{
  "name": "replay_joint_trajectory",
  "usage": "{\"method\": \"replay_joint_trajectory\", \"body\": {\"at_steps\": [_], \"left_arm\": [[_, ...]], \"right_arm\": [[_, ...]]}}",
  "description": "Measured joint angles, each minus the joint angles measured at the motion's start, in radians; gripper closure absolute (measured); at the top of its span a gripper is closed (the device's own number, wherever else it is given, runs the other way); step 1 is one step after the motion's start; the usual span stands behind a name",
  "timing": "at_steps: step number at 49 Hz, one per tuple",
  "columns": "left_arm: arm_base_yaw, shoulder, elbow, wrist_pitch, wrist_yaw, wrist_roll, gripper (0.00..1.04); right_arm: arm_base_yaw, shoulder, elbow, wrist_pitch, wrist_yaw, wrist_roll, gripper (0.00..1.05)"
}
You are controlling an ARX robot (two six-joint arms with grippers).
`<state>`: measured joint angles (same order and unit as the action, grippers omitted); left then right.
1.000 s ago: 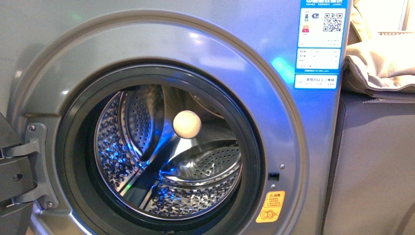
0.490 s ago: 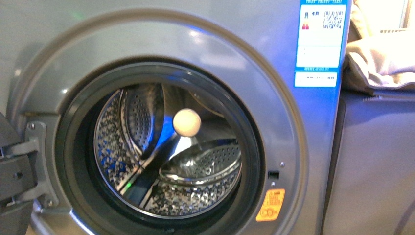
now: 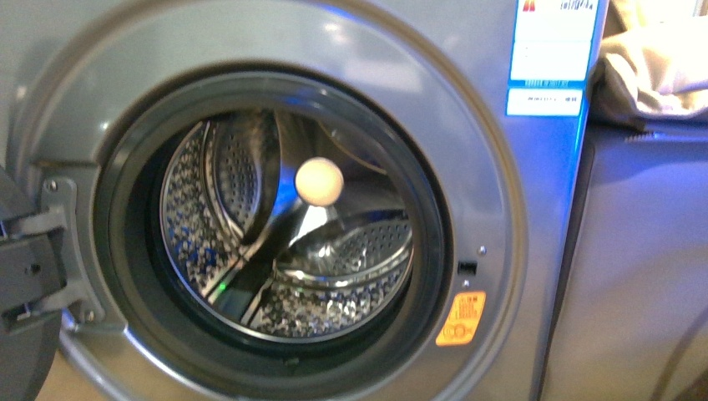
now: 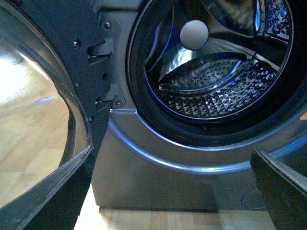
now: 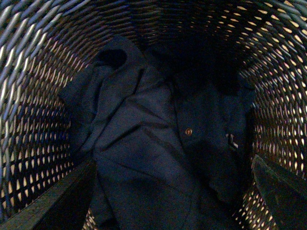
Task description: Put clothes into washing machine
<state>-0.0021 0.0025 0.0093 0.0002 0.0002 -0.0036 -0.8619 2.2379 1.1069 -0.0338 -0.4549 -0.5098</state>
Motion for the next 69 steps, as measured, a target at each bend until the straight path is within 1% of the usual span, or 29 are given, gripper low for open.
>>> {"method": "replay_joint_trajectory", "body": {"at_steps": [13,19,29,38,56,69], "left_arm": [[0.000,0.000,0.000,0.000,0.000,0.000,0.07],[0.000,0.000,0.000,0.000,0.000,0.000,0.07],[0.000,0.000,0.000,0.000,0.000,0.000,0.07],[0.000,0.000,0.000,0.000,0.000,0.000,0.07],[0.000,0.000,0.000,0.000,0.000,0.000,0.07],[0.000,0.000,0.000,0.000,0.000,0.000,0.07]], "right_arm": [[0.047,0.150,0.163,-0.005,0.104,0.048,0.08],[0.064,0.215,0.191,-0.011,0.140,0.061,0.08],[0.082,0.294,0.229,-0.010,0.159,0.068,0.08],[0.084,0.397,0.280,-0.014,0.199,0.073,0.08],[0.089,0.474,0.285,-0.002,0.237,0.061,0.08],[0.084,0.521,0.287,0.000,0.224,0.042,0.08]]}}
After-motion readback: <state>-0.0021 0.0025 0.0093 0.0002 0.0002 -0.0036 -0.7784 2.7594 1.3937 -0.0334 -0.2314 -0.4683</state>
